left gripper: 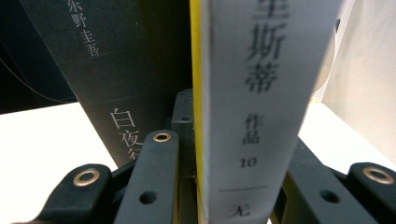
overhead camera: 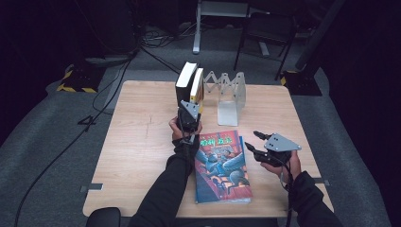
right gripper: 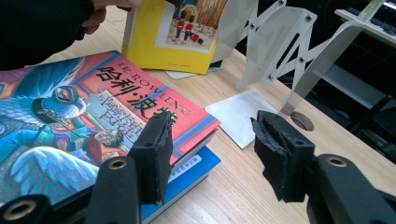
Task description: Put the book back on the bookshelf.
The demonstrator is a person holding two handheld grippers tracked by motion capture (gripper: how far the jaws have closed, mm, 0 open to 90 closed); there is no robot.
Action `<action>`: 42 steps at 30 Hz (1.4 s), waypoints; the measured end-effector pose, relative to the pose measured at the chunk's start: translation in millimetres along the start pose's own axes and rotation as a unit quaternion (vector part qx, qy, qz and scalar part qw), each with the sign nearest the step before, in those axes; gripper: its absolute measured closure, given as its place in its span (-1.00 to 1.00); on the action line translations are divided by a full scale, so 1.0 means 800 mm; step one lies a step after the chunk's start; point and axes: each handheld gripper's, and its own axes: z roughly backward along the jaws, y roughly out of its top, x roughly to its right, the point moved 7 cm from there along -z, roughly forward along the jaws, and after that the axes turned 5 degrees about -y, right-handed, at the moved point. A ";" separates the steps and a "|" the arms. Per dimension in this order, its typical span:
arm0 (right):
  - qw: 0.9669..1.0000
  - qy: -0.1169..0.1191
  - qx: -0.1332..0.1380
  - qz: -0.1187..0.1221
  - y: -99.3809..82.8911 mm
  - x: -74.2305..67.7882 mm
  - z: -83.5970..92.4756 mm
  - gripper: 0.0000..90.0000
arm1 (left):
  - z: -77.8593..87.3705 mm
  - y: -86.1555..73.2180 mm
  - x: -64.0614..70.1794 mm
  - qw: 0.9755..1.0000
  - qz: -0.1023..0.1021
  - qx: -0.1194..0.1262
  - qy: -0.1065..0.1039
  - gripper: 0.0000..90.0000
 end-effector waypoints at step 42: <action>0.999 0.032 -0.023 -0.012 -0.011 -0.008 -0.005 -0.02 | -0.019 -0.024 0.007 0.996 -0.081 -0.033 0.023 0.61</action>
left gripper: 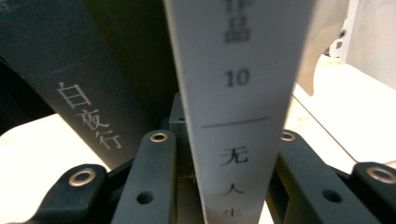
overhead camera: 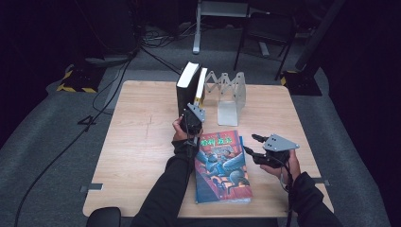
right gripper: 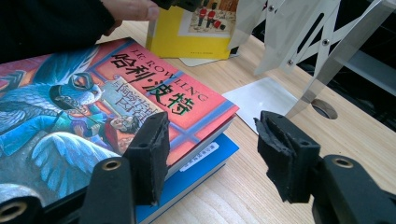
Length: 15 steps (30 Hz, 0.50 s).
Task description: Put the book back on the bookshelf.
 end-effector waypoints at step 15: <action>1.000 0.003 -0.006 0.003 -0.002 0.000 0.001 -0.04 | 0.043 -0.002 -0.010 0.991 0.063 0.050 -0.105 0.13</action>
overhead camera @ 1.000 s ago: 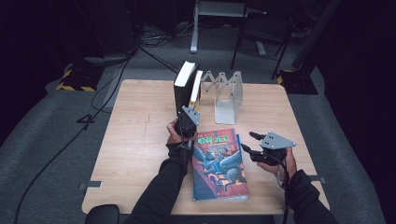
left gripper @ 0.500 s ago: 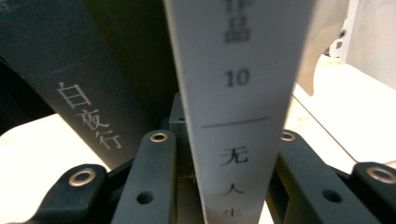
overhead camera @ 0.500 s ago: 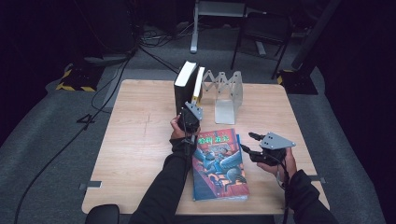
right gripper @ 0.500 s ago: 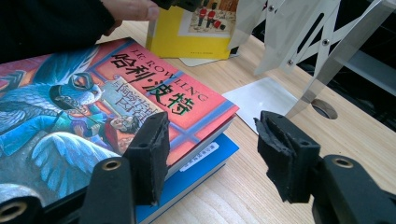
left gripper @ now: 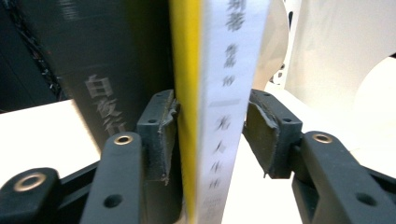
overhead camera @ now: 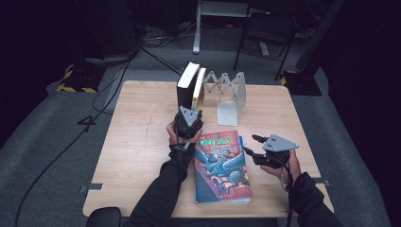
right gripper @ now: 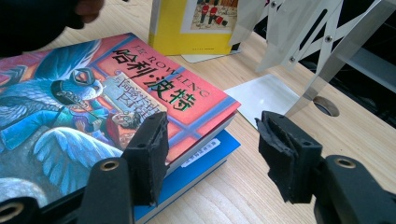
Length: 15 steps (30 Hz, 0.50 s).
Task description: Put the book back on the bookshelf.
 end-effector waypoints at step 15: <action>1.000 0.000 -0.023 -0.009 -0.032 0.004 0.021 -0.07 | 0.021 -0.034 -0.015 0.995 -0.021 -0.011 -0.095 0.60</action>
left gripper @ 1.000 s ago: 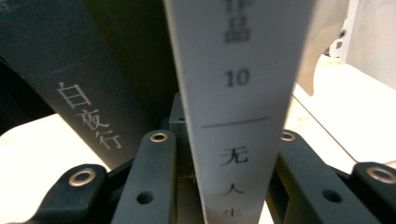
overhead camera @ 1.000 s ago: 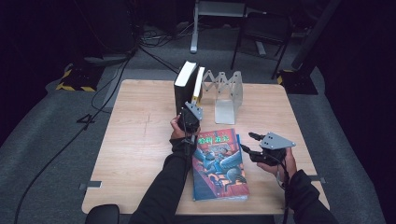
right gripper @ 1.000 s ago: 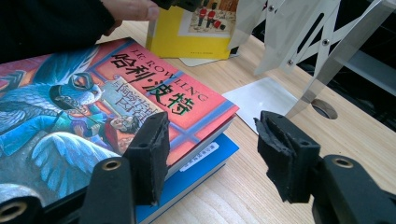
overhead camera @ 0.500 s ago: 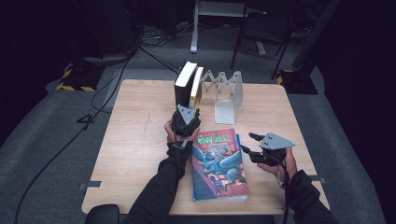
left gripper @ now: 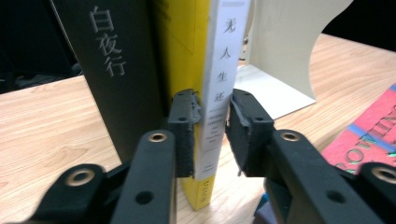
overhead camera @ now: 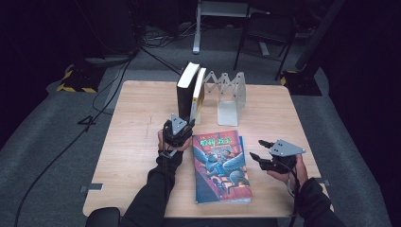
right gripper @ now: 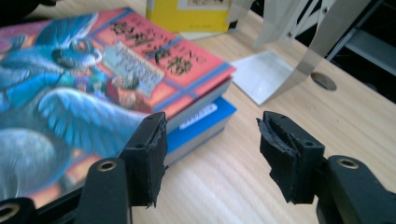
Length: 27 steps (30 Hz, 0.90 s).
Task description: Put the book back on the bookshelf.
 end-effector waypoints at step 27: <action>1.000 -0.002 -0.024 -0.015 -0.026 0.004 0.006 -0.07 | -0.040 0.016 -0.006 0.997 0.009 -0.016 0.074 0.61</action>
